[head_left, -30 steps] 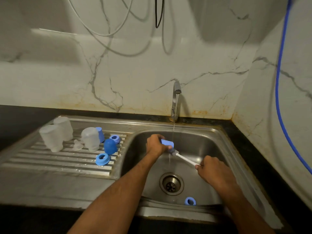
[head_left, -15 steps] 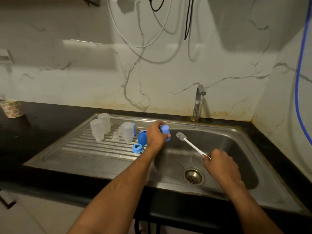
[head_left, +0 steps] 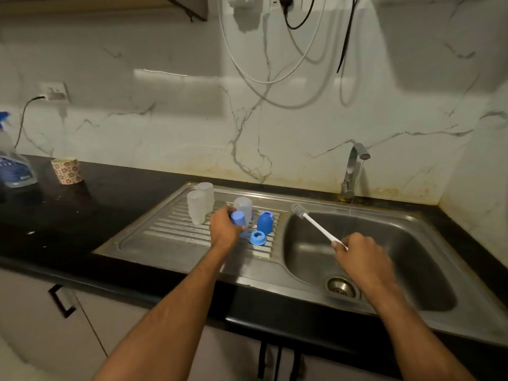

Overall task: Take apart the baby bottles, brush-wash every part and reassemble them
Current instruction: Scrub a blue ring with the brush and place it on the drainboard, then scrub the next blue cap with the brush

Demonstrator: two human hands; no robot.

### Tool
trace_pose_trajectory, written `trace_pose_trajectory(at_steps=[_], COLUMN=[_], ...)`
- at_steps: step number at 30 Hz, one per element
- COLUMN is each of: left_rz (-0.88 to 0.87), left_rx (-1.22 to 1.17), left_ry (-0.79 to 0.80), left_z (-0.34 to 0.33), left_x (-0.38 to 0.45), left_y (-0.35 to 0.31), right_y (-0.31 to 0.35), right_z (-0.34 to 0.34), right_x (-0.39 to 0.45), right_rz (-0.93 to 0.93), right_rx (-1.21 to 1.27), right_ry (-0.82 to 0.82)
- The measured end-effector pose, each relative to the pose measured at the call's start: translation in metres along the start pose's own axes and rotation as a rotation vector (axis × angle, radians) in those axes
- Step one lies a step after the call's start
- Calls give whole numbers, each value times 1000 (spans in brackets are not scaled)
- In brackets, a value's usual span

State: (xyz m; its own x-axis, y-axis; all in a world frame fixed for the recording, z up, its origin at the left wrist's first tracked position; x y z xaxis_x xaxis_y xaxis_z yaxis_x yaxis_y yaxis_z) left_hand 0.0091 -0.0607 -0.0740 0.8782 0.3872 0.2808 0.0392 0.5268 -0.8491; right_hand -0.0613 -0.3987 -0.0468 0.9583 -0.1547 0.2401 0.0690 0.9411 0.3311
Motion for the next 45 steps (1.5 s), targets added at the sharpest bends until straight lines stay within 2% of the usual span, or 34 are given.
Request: trace_pose_trajectory(at_steps=[8,36,45], left_rz=[40,76,88], left_rx=[-10,-87,-73], left_ry=[32,102,55], left_z=[-2,-12,-2], left_x=[3,9,15], left_y=[25,39,36], right_y=[8,12,14], right_z=[-5,-16,-17], right_x=[2,6,5], right_rz=[8,12,7], right_rx=[-26,-29,-32], right_ry=[-5,7,17])
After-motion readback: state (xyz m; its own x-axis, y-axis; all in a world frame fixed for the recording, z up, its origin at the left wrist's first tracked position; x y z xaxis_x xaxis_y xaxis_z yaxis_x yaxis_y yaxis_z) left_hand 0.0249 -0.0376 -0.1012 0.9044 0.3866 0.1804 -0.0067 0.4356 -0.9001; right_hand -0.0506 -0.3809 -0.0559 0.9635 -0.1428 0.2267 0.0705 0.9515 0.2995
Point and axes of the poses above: each hand's wrist, its own x-axis towards the middle knuckle, its own z-axis out of the back of the hand, y = z × x, the point moved 8 cm from there along x, towards the middle knuckle, and after that the axes turned 2 degrees about y, right-handed, at the moved point
